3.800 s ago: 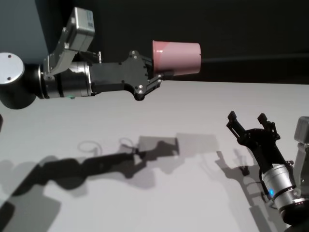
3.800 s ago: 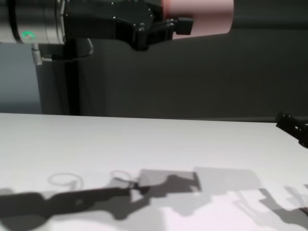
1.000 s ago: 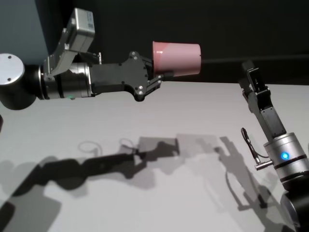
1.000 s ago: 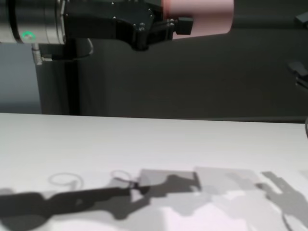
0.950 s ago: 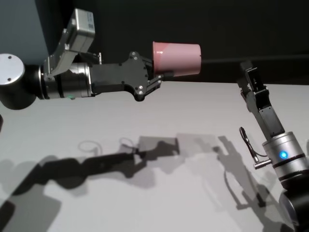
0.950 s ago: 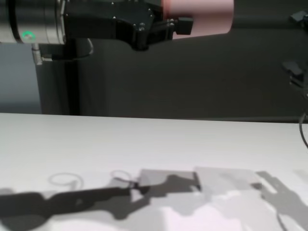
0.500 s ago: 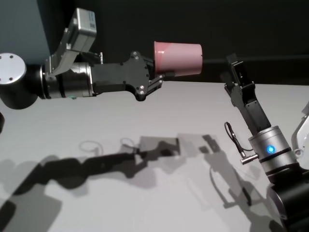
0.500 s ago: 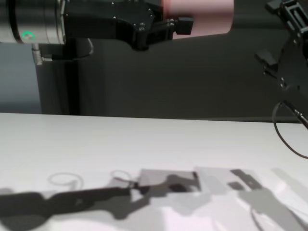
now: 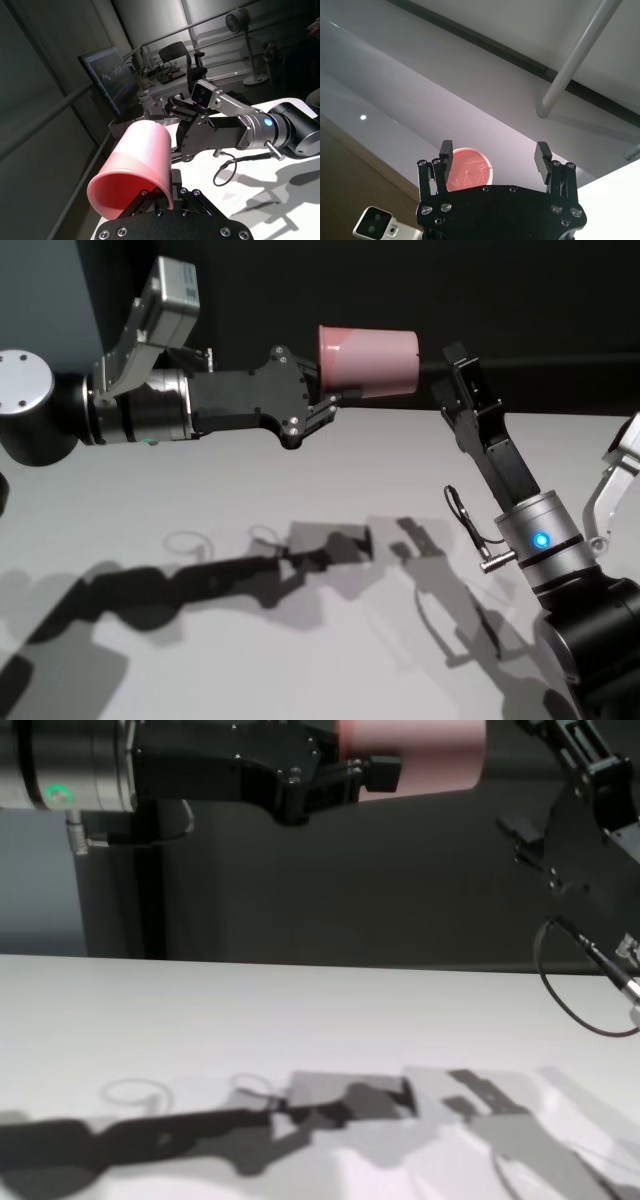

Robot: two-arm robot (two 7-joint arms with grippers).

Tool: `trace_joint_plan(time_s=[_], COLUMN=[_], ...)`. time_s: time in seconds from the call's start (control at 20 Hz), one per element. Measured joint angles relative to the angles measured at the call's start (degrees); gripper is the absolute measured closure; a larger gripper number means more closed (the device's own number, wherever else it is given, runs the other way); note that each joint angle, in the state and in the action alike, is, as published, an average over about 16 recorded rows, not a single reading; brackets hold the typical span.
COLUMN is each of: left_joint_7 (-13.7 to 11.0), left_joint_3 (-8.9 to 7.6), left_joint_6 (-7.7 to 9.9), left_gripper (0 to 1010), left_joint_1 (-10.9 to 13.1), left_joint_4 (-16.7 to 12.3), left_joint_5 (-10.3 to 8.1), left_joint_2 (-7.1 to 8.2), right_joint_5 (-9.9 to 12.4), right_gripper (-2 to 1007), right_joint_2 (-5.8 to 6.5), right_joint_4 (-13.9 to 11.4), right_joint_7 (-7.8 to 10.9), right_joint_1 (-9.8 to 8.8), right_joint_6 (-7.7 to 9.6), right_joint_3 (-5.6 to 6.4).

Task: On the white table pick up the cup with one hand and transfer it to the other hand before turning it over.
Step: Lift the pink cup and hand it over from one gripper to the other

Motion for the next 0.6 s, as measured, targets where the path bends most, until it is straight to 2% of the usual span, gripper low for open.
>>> trace_joint_plan(time_s=[0.6], left_joint_7=[0.0], left_joint_3=[0.00], left_joint_6=[0.00], left_gripper=[960], left_joint_1=[0.0], left_joint_4=[0.0], left_joint_5=[0.00], left_joint_2=[0.00], right_joint_5=[1.5], right_gripper=[3], right_joint_2=[0.79], right_joint_4=[-0.8], right_joint_7=[0.57], right_joint_1=[0.68], right_joint_6=[-0.44], right_joint_3=[-2.00])
